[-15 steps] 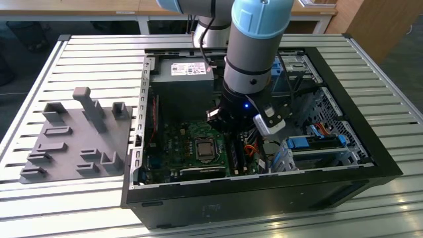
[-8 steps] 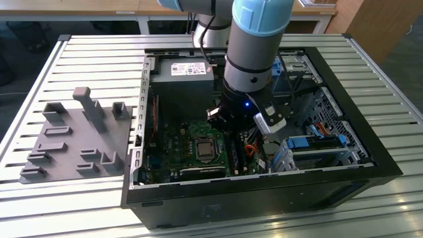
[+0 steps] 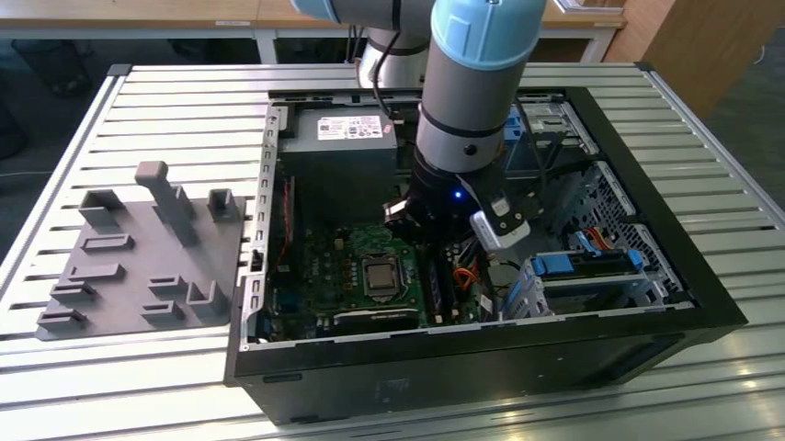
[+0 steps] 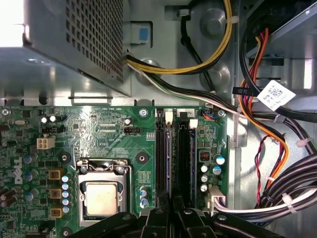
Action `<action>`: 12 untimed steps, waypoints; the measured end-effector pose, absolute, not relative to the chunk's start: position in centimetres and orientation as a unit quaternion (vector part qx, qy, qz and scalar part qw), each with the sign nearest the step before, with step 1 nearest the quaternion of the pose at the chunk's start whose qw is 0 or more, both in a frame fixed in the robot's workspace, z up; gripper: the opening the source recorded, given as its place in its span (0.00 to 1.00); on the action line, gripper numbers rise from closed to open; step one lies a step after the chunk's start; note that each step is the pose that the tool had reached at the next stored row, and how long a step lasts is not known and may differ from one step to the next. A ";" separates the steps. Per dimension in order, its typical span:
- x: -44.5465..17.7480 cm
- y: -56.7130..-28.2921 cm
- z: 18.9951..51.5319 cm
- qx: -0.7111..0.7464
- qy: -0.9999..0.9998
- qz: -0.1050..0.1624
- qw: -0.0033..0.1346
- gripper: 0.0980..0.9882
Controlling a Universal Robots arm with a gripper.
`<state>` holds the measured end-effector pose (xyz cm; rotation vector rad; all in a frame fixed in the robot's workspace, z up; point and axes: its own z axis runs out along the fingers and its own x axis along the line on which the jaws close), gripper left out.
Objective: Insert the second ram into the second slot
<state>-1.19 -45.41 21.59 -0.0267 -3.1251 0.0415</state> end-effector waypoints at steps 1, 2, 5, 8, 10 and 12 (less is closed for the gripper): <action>-1.2 -45.4 21.6 -0.009 -1.000 0.013 0.008 0.04; -1.2 -45.4 21.5 -0.009 -1.000 0.013 0.008 0.04; -1.2 -45.4 21.4 -0.009 -1.000 0.013 0.008 0.04; -1.2 -45.4 21.2 -0.009 -1.000 0.013 0.008 0.04; -1.2 -45.4 21.1 -0.009 -1.000 0.013 0.008 0.04; -1.2 -45.4 21.0 -0.009 -1.000 0.013 0.008 0.04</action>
